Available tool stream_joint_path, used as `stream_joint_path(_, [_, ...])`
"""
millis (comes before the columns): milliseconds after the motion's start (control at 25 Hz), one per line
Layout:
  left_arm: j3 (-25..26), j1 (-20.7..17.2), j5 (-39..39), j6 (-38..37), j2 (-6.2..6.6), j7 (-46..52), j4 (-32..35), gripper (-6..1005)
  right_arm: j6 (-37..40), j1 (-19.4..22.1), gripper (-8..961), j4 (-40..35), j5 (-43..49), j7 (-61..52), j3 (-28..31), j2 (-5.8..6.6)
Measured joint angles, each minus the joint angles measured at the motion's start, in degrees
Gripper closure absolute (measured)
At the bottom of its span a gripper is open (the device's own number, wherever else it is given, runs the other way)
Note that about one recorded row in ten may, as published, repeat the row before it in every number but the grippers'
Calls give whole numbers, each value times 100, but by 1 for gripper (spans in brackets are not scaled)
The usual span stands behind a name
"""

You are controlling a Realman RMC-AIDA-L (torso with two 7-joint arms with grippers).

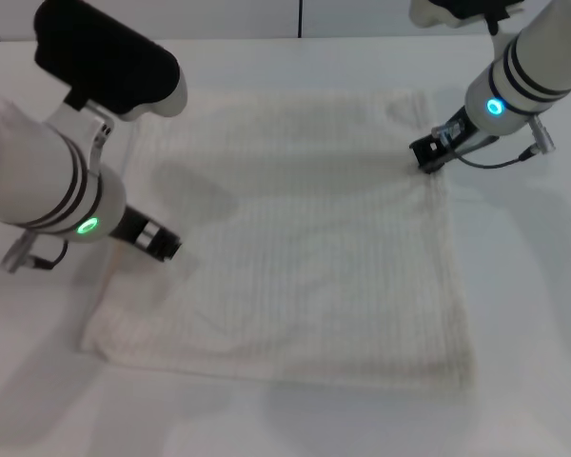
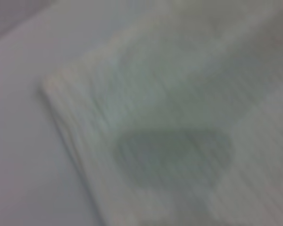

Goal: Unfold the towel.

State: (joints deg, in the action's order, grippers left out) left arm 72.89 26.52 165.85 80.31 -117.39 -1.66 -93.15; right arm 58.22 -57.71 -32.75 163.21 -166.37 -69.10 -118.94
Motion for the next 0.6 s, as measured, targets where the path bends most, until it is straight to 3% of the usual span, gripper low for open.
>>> stream_joint_path(160, [260,-34,-2,-1021,26,-573,475,534,-86,291,926,-637,-19,13,-263,-43])
stream_joint_path(200, [530,-124,-2,-1714,-3,-996,694,534,-204,560,926,-1145,-209,14,-598,-56])
stream_joint_path(240, [530,-124,-2,-1714,-3,-996,694,534,-204,560,926,-1145,-209,14,-598,-56])
stream_joint_path(280, [822,-332,-4,-2672,-46,-1465,810,534,-432,864,926,-1671,-486,15,-941,-55])
stream_joint_path(320, [822,-332,-4,-2672,-46,-1465,810,534,-432,864,926,-1671,-486,15,-941,-55])
stream_joint_path(400, [965,-631,-11,-3811,-69,-1825,861,534,-822,1296,925,-2277,-679,15,-1304,-50])
stream_joint_path(440, [976,-852,-9,-4579,-72,-1975,889,533,-1112,1559,925,-2615,-714,16,-1523,-49])
stream_joint_path(480, [987,-1187,-14,-5900,-83,-2145,987,533,-1821,2104,925,-3171,-736,19,-1989,-46])
stream_joint_path(520, [987,-1187,-14,-5900,-83,-2145,987,533,-1821,2104,925,-3171,-736,19,-1989,-46])
stream_joint_path(600, [1063,-1479,-29,-7145,-100,-2168,1237,533,-2860,2716,925,-3624,-740,19,-2496,-40])
